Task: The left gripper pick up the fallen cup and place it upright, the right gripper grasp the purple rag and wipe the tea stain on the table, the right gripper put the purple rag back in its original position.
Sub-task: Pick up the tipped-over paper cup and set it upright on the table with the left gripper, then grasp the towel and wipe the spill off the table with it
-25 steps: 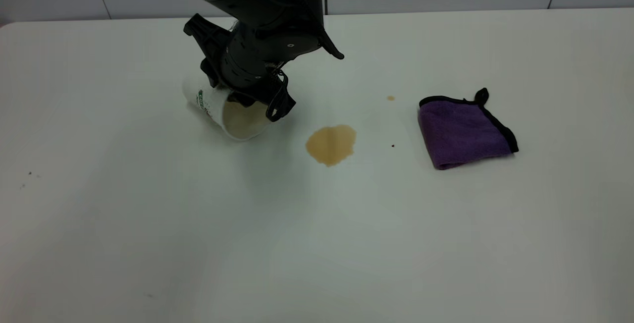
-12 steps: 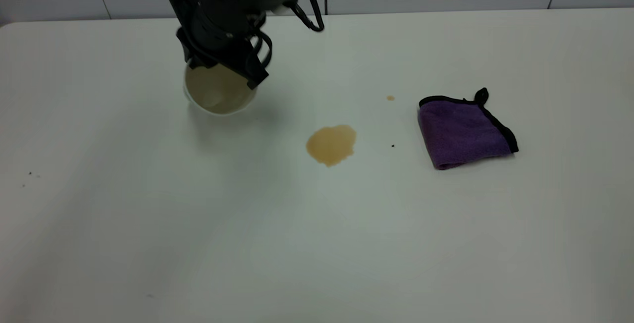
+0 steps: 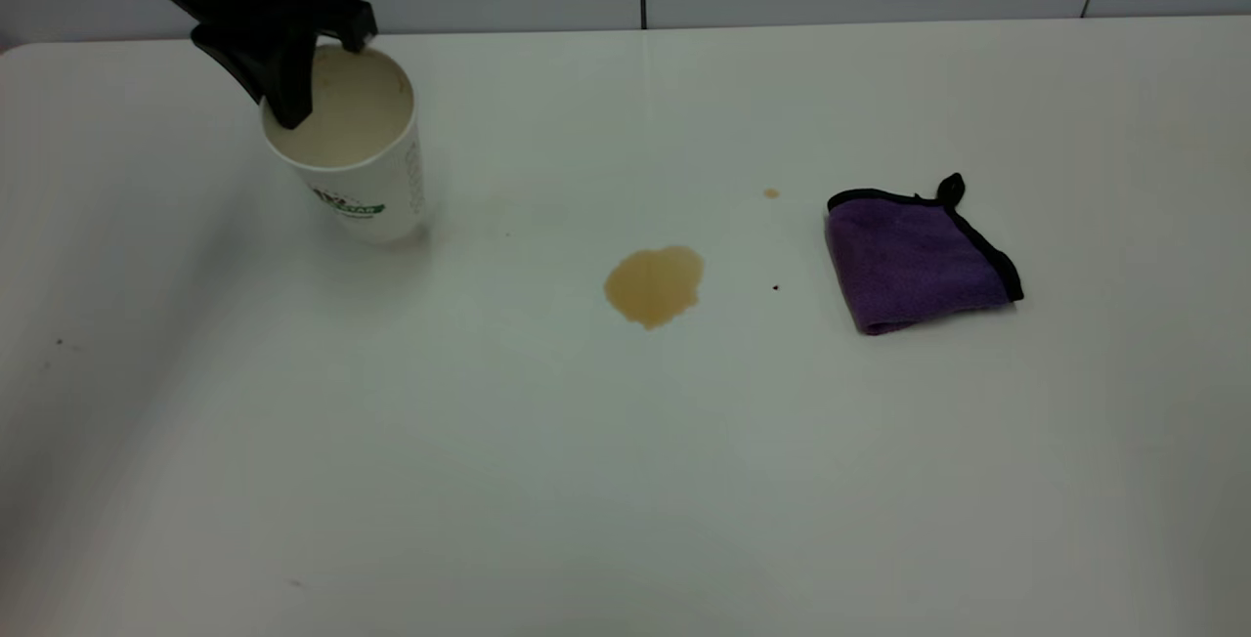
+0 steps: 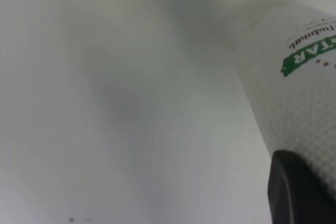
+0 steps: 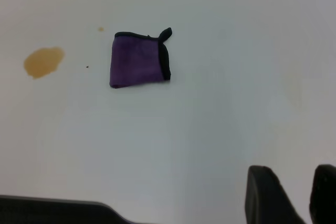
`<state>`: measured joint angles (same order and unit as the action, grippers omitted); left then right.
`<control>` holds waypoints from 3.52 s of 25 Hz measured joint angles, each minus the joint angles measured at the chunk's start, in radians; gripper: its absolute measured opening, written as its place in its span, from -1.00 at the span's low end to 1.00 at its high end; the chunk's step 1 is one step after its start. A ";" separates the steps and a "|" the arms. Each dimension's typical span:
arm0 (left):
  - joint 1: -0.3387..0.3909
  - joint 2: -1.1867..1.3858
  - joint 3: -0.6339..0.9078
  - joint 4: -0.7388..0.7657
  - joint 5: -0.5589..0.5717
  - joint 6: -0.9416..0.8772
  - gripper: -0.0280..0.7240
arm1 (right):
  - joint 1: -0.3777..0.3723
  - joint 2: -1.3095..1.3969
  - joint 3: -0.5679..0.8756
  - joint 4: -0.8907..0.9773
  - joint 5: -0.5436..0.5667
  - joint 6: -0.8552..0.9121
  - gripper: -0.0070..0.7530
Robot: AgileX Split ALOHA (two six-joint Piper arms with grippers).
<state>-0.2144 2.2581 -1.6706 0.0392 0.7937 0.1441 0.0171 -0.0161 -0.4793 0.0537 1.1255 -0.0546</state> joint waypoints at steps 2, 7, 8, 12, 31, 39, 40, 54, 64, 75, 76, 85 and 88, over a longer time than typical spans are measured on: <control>0.058 0.001 -0.012 -0.126 0.005 0.067 -0.98 | 0.000 0.000 0.000 0.000 0.000 0.000 -0.35; 0.105 0.049 -0.056 -0.261 0.046 0.163 -0.98 | 0.000 0.000 0.000 0.000 0.000 0.000 -0.35; 0.105 0.061 -0.066 -0.270 0.054 0.169 -0.98 | 0.000 0.000 0.000 0.000 0.000 0.000 -0.35; 0.095 0.113 -0.107 -0.281 0.064 0.176 -0.98 | 0.000 0.000 0.000 0.000 0.000 0.000 -0.35; 0.094 0.179 -0.190 -0.285 0.109 0.143 -0.19 | 0.000 0.000 0.000 0.000 0.000 0.000 -0.35; 0.094 0.179 -0.358 -0.285 0.223 0.143 0.28 | 0.000 0.000 0.000 0.000 0.000 0.000 -0.35; 0.094 0.179 -0.379 -0.285 0.253 0.143 0.28 | 0.000 0.000 0.000 0.000 0.000 0.000 -0.35; 0.039 0.010 -0.591 -0.277 0.372 0.090 0.29 | 0.000 0.000 0.000 0.000 0.000 0.001 -0.35; -0.097 -0.388 -0.434 -0.189 0.372 0.018 0.29 | 0.000 0.000 0.000 0.000 0.000 0.001 -0.35; -0.134 -0.921 0.229 -0.118 0.372 -0.022 0.29 | 0.000 0.000 0.000 0.000 0.000 0.001 -0.35; -0.134 -0.964 0.275 -0.118 0.372 -0.024 0.29 | 0.000 0.000 0.000 0.000 0.000 0.001 -0.35; -0.134 -1.338 0.784 -0.117 0.372 -0.040 0.29 | 0.000 0.000 0.000 0.000 0.000 0.001 -0.35; -0.134 -1.481 0.940 -0.117 0.372 -0.041 0.29 | 0.000 0.000 0.000 0.000 0.000 0.001 -0.35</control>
<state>-0.3481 0.7775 -0.7310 -0.0776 1.1653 0.1030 0.0171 -0.0161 -0.4793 0.0537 1.1255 -0.0538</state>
